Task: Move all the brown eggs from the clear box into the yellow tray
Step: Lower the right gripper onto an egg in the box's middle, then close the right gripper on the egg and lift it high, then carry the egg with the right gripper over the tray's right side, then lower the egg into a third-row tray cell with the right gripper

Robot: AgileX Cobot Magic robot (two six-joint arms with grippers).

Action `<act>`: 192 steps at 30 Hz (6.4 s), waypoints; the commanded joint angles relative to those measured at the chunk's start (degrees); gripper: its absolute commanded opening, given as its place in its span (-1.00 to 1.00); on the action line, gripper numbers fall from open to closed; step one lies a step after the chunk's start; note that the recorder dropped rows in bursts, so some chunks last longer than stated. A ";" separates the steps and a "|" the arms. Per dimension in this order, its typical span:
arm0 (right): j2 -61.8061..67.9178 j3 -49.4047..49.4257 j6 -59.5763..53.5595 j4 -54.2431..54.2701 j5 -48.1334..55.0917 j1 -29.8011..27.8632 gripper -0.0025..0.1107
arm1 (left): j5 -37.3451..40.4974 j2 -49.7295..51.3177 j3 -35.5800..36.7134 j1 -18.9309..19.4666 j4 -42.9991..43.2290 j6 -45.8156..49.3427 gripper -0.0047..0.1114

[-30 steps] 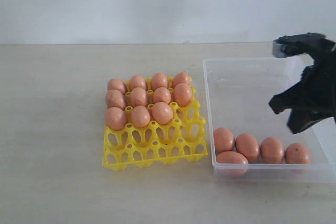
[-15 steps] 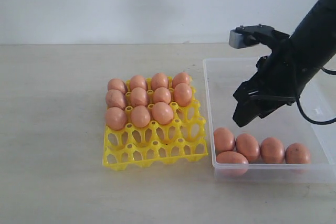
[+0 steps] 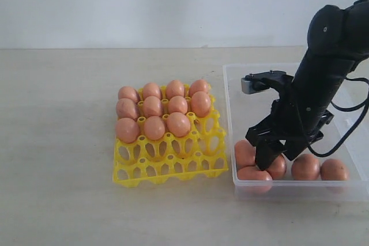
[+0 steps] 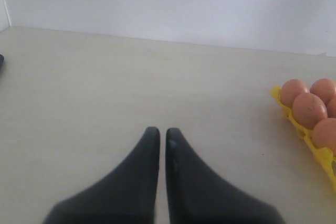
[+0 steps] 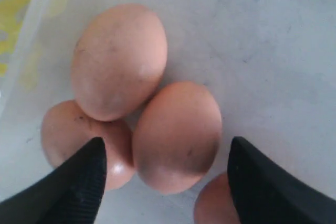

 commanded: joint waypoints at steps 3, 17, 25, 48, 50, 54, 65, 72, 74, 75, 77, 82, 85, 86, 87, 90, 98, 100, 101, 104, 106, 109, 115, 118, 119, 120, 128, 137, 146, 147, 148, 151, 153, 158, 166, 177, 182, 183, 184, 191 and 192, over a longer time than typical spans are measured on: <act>2.67 -0.13 -0.05 -0.53 -0.89 0.00 0.08 | 0.01 -0.18 0.21 0.05 -0.03 0.23 -0.85; 3.87 -0.13 -0.03 -0.53 -0.16 0.00 -0.96 | 0.01 -0.18 0.21 0.05 -0.03 0.23 -0.85; -1.22 -0.13 -0.26 -0.63 -3.24 0.00 -0.96 | 0.01 -0.18 0.21 0.05 -0.03 0.23 -0.85; -9.44 3.26 -90.28 83.38 -11.54 0.13 -0.96 | 0.01 -0.18 0.21 0.05 -0.03 0.23 -0.85; -7.31 3.50 -89.87 83.38 -7.76 0.65 -0.96 | 0.01 -0.18 0.21 0.05 -0.03 0.23 -0.85; -2.70 6.05 -90.07 83.38 -6.65 0.77 -0.96 | 0.01 -0.18 0.21 0.05 -0.03 0.23 -0.85; -0.93 13.22 -96.94 83.38 -20.95 0.77 -0.96 | 0.01 -0.18 0.21 0.05 -0.03 0.23 -0.85; -0.93 4.27 -99.23 83.38 -34.07 0.66 -0.96 | 0.01 -0.18 0.21 0.05 -0.03 0.23 -0.85; -0.93 0.50 -95.71 83.38 -43.91 0.66 -0.96 | 0.01 -0.18 0.21 0.05 -0.03 0.23 -0.85; -0.93 -1.98 -91.90 83.38 -52.09 0.66 -0.96 | 0.01 -0.18 0.21 0.05 -0.03 0.23 -0.85; -0.93 -6.11 -85.43 83.38 -61.72 0.38 -0.96 | 0.01 -0.18 0.21 0.05 -0.03 0.23 -0.85; -0.93 -14.38 -82.82 83.38 -50.79 -3.57 -0.96 | 0.01 -0.18 0.21 0.05 -0.03 0.23 -0.85; -0.93 -15.49 -93.31 83.38 -43.74 -3.71 -0.96 | 0.01 -0.18 0.21 0.05 -0.03 0.23 -0.85; -0.93 -15.37 -96.58 83.38 -41.79 -3.71 -0.96 | 0.01 -0.18 0.21 0.05 -0.03 0.23 -0.85; -0.93 -15.22 -99.34 83.01 -39.94 -3.71 -0.96 | 0.01 -0.18 0.21 0.05 -0.03 0.23 -0.85; -0.93 -15.22 -99.34 72.96 -38.77 -3.71 -0.96 | 0.01 -0.18 0.21 0.05 -0.03 0.23 -0.85; 0.82 -15.22 -99.21 53.71 -70.84 -3.96 -0.96 | 0.01 -0.18 0.21 0.05 -0.03 0.23 -0.85; 1.20 -15.22 -98.01 53.93 -81.99 -3.96 -0.96 | 0.01 -0.18 0.21 0.05 -0.03 0.23 -0.85; 1.20 -15.22 -97.48 53.11 -84.56 -3.96 -0.96 | 0.01 -0.18 0.21 0.05 -0.03 0.23 -0.85; 1.20 -15.22 -90.77 43.44 -91.46 -3.96 -0.96 | 0.01 -0.18 0.21 0.05 -0.03 0.23 -0.85; 1.10 -15.22 -80.01 37.93 -92.40 -3.96 -0.96 | 0.01 -0.18 0.21 0.05 -0.03 0.23 -0.85; 0.59 -15.22 -51.63 28.60 -92.58 -3.96 -0.96 | 0.01 -0.18 0.21 0.05 -0.03 0.23 -0.85; 0.53 -15.22 -12.27 22.83 -88.01 -3.96 -0.96 | 0.01 -0.18 0.21 0.05 -0.03 0.23 -0.85; 0.53 -15.22 4.73 14.77 -83.65 -3.96 -0.96 | 0.01 -0.18 0.21 0.05 -0.03 0.23 -0.85; 0.53 -15.22 10.81 9.07 -82.25 -3.96 -0.96 | 0.01 -0.18 0.21 0.05 -0.03 0.23 -0.85; 0.53 -15.22 17.32 1.86 -80.99 -3.96 -0.96 | 0.01 -0.18 0.21 0.05 -0.03 0.23 -0.85; 1.24 -15.22 77.82 -80.04 -94.95 -4.45 -0.96 | 0.01 -0.18 0.21 0.05 -0.03 0.23 -0.85; 10.53 -15.09 91.17 -88.88 -124.28 -4.71 -0.96 | 0.01 -0.18 0.21 0.05 -0.03 0.23 -0.85; 12.48 -2.78 83.06 -89.69 -120.36 -5.17 -0.96 | 0.01 -0.18 0.21 0.05 -0.03 0.23 -0.85; 12.48 -1.21 82.14 -89.85 -119.93 -5.17 -0.96 | 0.01 -0.18 0.21 0.05 -0.03 0.23 -0.85; 12.48 0.32 80.86 -89.98 -119.78 -5.17 -0.96 | 0.01 -0.18 0.21 0.05 -0.03 0.23 -0.85; 12.48 3.76 77.77 -90.30 -116.40 -5.17 -0.96 | 0.01 -0.18 0.21 0.05 -0.03 0.23 -0.85; 12.48 5.48 75.58 -90.30 -113.06 -5.17 -0.96 | 0.01 -0.18 0.21 0.05 -0.03 0.23 -0.85; 12.48 7.43 72.66 -90.17 -110.19 -5.17 -0.96 | 0.01 -0.18 0.21 0.05 -0.03 0.23 -0.85; 12.62 7.43 72.77 -90.51 -108.79 -5.17 -0.96 | 0.01 -0.18 0.21 0.05 -0.03 0.23 -0.85; 12.62 7.43 72.77 -92.36 -109.02 -4.65 -0.96 | 0.01 -0.18 0.21 0.05 -0.03 0.23 -0.85; 12.62 7.43 69.62 -92.59 -107.95 -3.55 -0.96 | 0.01 -0.18 0.21 0.05 -0.03 0.23 -0.85; 12.62 7.43 69.29 -92.59 -107.12 -3.36 -0.96 | 0.01 -0.18 0.21 0.05 -0.03 0.23 -0.85; 12.62 7.43 68.63 -92.59 -106.35 -2.98 -0.96 | 0.01 -0.18 0.21 0.05 -0.03 0.23 -0.85; 12.62 7.43 65.11 -92.47 -102.19 -1.68 -0.96 | 0.01 -0.18 0.21 0.05 -0.03 0.23 -0.85; 12.62 7.43 65.00 -92.47 -102.19 -1.68 -0.96 | 0.01 -0.18 0.21 0.05 -0.03 0.23 -0.85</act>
